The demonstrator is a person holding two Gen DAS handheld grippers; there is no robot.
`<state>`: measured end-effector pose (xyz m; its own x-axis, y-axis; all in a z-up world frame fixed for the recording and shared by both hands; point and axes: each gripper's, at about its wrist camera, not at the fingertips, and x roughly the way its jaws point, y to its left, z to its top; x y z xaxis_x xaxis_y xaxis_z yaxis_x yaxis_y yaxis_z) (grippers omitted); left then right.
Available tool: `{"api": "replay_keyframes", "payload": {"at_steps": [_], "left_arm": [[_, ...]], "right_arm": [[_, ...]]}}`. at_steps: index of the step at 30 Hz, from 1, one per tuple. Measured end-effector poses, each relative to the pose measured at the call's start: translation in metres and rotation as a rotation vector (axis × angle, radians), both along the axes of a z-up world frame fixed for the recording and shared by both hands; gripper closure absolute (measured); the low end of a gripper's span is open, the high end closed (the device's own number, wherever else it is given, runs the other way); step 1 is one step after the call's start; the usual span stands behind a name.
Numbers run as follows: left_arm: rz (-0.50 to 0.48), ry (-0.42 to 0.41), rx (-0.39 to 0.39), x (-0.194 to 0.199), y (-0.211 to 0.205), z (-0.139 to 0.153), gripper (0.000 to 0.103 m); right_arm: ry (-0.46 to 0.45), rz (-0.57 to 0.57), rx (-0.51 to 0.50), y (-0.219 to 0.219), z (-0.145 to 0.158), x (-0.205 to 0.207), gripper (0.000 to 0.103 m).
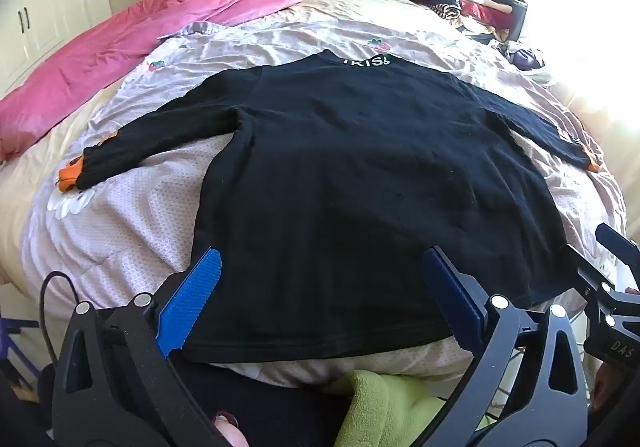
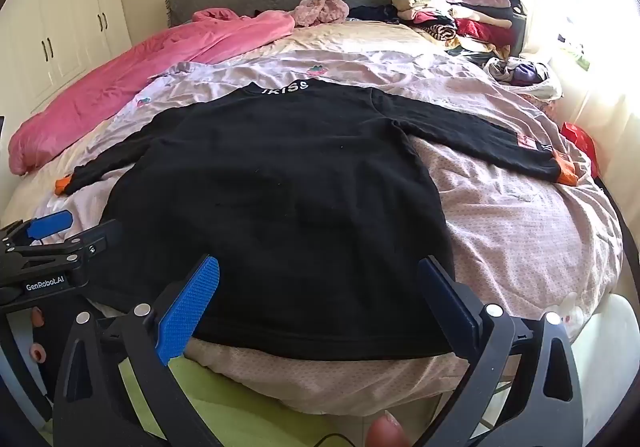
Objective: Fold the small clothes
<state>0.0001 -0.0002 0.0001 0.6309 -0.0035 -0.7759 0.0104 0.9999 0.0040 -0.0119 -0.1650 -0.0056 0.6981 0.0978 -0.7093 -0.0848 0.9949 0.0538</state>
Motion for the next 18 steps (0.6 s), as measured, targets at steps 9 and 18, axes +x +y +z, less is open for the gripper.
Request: {"api": "replay_keyframes", "payload": {"at_steps": [9, 18], "left_arm": [[0.000, -0.012, -0.001, -0.0005, -0.0006, -0.0007, 0.009], [-0.002, -0.012, -0.005, 0.0000, -0.0070, 0.0063, 0.009]], "right_arm": [[-0.008, -0.002, 0.019, -0.0003, 0.0019, -0.0017, 0.004], [-0.015, -0.003, 0.020, -0.0026, 0.0016, -0.0029, 0.004]]}}
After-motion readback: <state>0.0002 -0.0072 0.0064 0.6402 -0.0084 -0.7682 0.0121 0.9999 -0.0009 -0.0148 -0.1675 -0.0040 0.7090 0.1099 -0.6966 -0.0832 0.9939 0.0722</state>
